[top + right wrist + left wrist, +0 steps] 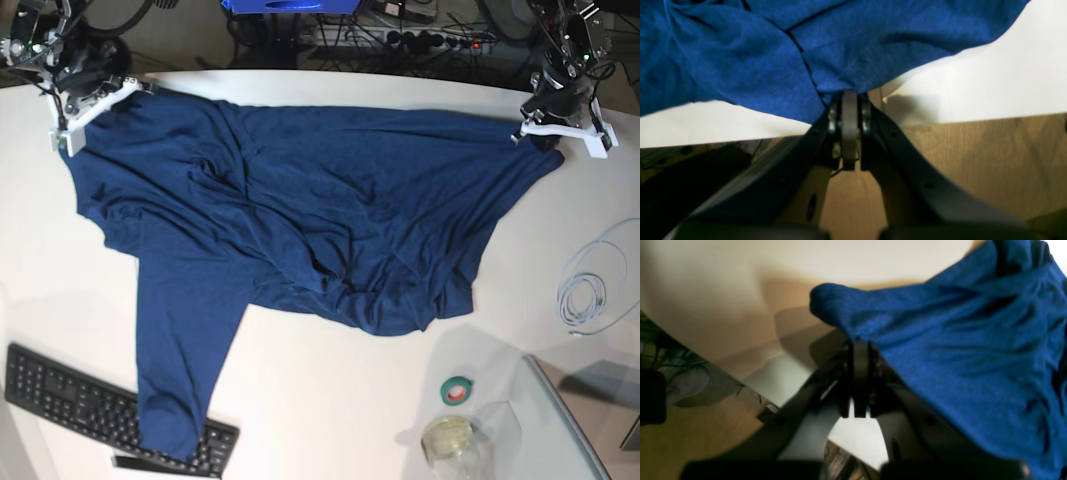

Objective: Layout the t-shirt on the table in an organized manner, then fold the t-shirt properly
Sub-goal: 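Hold the shirt edges with both grippers and adjust the left grip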

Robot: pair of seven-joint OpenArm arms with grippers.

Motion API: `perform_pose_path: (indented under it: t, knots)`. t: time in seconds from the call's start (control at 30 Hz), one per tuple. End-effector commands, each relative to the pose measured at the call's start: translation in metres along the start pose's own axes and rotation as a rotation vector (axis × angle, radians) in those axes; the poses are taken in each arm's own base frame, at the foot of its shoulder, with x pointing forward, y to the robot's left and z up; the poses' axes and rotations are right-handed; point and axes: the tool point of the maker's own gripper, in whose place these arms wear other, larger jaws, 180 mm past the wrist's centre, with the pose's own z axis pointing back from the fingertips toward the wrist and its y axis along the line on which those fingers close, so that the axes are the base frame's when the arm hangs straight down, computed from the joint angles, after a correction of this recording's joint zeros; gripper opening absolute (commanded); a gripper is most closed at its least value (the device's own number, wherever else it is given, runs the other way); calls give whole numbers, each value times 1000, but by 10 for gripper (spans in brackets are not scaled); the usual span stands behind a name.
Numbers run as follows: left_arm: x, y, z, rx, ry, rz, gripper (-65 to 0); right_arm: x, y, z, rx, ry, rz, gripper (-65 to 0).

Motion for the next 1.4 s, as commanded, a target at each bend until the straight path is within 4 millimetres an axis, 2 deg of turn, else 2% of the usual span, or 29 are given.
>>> perform_pose_path:
  t: [0.0, 0.23, 0.47, 0.5, 0.57, 0.63, 0.8, 0.83, 0.9, 1.07, 1.17, 1.23, 1.37]
  knots:
    - [2, 7, 1, 13, -11, -5, -650, 7, 0, 1, 4, -25, 3, -650]
    - [-24, 24, -6, 52, 58, 25, -650, 7, 0, -3, 7, -17, -3, -650]
    - [-31, 22, -4, 52, 70, 42, -650, 7, 2, -4, 12, -16, 0, -650]
    - [-34, 21, -4, 51, 73, 47, -624, 7, 2, -4, 12, -16, 0, -650]
    - [-36, 22, -4, 52, 77, 50, -499, 7, 1, -3, 10, -16, 1, -650]
    - [-40, 24, -2, 56, 85, 51, -411, 7, 0, -3, 9, -17, 0, -650]
    - [-41, 23, -1, 56, 87, 53, -313, 7, 0, -3, 9, -17, 0, -650]
    - [-39, 23, 0, 54, 81, 51, -303, 7, 0, -3, 9, -17, 0, -650]
    - [-32, 36, 9, 85, 56, 63, -303, 7, 0, -3, 9, -17, 0, -650]
    - [-1, 62, 33, 120, -57, 183, -304, 6, 0, -3, 8, -15, -1, -650]
    - [12, 58, 33, 72, -78, 169, -304, 7, 1, -3, 11, -16, 4, -650]
    - [19, 43, 28, 2, -91, 131, -304, 7, 1, -3, 10, -15, 9, -650]
    - [16, 38, 21, -30, -83, 128, -304, 8, 1, -3, 11, -17, 9, -650]
